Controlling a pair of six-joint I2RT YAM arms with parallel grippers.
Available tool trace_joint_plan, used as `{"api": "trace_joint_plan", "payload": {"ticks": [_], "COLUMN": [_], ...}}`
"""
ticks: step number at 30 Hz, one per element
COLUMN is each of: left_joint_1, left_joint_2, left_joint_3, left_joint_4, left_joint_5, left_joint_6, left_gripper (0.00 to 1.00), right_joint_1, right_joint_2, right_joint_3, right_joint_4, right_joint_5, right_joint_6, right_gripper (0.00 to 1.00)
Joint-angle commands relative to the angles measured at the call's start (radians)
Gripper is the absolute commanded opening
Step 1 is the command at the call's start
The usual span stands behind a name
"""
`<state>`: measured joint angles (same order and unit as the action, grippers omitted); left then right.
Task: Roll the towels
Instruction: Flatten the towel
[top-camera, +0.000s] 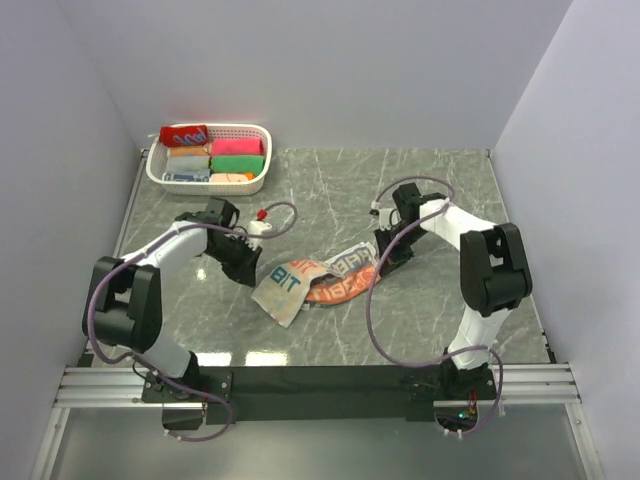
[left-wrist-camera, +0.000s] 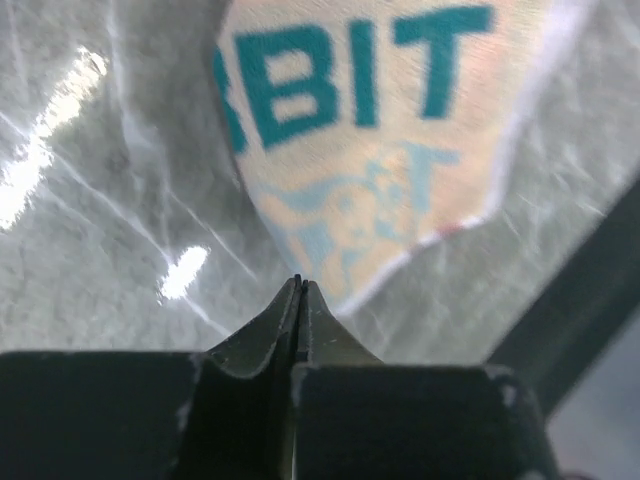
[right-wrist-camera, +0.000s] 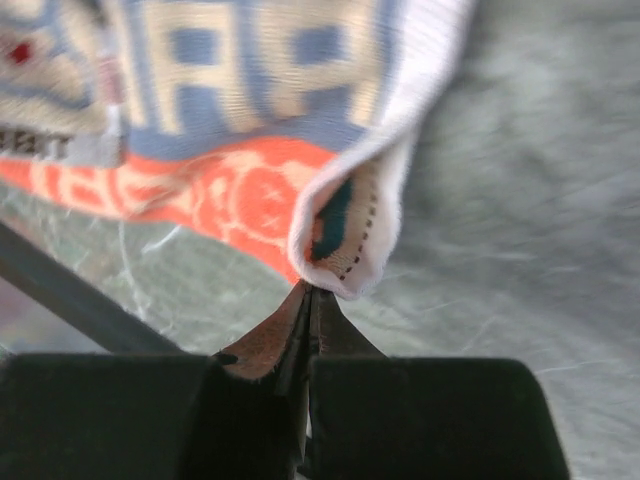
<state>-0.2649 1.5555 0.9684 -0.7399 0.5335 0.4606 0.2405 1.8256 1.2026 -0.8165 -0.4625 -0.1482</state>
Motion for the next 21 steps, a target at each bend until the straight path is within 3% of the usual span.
{"api": "trace_joint_plan", "payload": {"ticks": [1, 2, 4, 8, 13, 21], "left_joint_1": [0.079, 0.090, 0.089, -0.005, -0.215, -0.410], "left_joint_2": [0.009, 0.008, -0.024, -0.175, -0.229, -0.141], "left_joint_3": [0.091, 0.119, 0.118, 0.032, -0.066, -0.111], "left_joint_4": [-0.169, -0.194, -0.213, -0.173, -0.077, 0.079], "left_joint_5": [0.216, 0.236, 0.238, 0.134, 0.050, -0.075], "left_joint_6": [0.147, 0.191, 0.214, 0.253, 0.196, 0.061], "left_gripper": [0.07, 0.19, 0.34, 0.50, 0.76, 0.72], "right_joint_1": [0.039, 0.042, 0.040, 0.013, 0.019, 0.072], "right_joint_2": [-0.080, -0.086, -0.089, -0.141, -0.080, 0.116], "right_joint_3": [-0.026, -0.029, -0.021, -0.003, 0.116, 0.259], "right_joint_4": [-0.042, -0.062, -0.087, -0.020, 0.028, 0.076], "right_joint_5": [-0.039, -0.051, -0.061, 0.010, 0.073, 0.188], "right_joint_6": [-0.062, -0.067, -0.080, -0.073, -0.038, 0.016], "right_gripper": [0.00, 0.10, 0.20, 0.39, 0.41, 0.39]}}
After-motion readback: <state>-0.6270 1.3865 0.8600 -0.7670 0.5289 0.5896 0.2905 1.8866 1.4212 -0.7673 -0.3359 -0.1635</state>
